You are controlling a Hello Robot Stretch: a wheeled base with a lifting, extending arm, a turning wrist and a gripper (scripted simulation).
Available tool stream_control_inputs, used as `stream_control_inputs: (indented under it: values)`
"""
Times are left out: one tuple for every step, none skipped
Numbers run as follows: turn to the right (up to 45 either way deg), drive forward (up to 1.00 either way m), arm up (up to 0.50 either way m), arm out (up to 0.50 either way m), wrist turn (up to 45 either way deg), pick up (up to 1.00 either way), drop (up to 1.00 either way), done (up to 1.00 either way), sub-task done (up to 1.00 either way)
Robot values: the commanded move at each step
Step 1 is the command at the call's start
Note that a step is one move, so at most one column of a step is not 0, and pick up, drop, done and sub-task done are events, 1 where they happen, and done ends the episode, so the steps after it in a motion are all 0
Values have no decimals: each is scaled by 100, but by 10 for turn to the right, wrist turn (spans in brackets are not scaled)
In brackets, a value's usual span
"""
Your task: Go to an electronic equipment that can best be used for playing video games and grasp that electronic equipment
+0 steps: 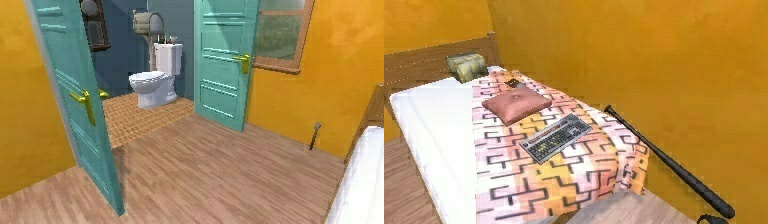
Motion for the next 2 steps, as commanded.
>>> stream_control_inputs:
  values:
    - [0, 0, 50, 0, 0, 0, 0, 0, 0]
    - [0, 0, 18, 0, 0, 0, 0, 0, 0]
